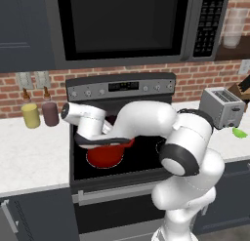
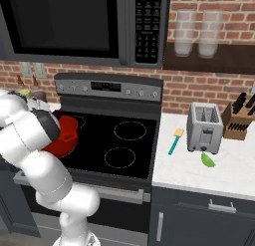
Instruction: Put the eggplant and lemon wedge in the pot. Retrieve the spatula and lightly stir the vegetables in the pot.
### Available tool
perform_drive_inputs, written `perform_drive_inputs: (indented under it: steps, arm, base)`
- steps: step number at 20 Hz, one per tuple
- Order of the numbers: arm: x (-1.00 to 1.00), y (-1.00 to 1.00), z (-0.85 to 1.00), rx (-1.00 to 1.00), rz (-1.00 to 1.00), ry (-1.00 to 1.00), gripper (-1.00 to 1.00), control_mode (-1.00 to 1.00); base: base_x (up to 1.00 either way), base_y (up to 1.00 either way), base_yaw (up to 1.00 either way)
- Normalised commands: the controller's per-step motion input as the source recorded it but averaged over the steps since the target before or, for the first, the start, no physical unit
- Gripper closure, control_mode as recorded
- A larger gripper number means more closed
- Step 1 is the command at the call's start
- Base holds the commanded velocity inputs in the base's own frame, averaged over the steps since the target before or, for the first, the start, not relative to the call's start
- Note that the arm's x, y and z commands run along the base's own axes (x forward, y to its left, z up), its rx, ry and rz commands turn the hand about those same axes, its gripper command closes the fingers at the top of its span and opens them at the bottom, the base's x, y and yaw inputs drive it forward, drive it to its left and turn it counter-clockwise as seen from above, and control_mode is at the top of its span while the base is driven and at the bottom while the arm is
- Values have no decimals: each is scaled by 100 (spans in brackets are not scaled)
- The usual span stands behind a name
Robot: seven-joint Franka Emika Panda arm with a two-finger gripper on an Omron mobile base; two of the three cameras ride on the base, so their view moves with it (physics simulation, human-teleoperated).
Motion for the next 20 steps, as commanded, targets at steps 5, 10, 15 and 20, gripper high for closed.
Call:
perform_drive_inputs:
  steps: [5, 10, 15, 20]
  arm:
    - [0, 0, -20, 0, 0, 6, 100, -100]
    - [0, 0, -12, 0, 0, 0, 100, -100]
    - [0, -7, -12, 0, 0, 1, 100, -100]
    - [0, -13, -3, 0, 0, 0, 100, -100]
  base:
    - [0, 0, 0]
    - [0, 0, 0]
    - [0, 0, 0]
    - [0, 0, 0]
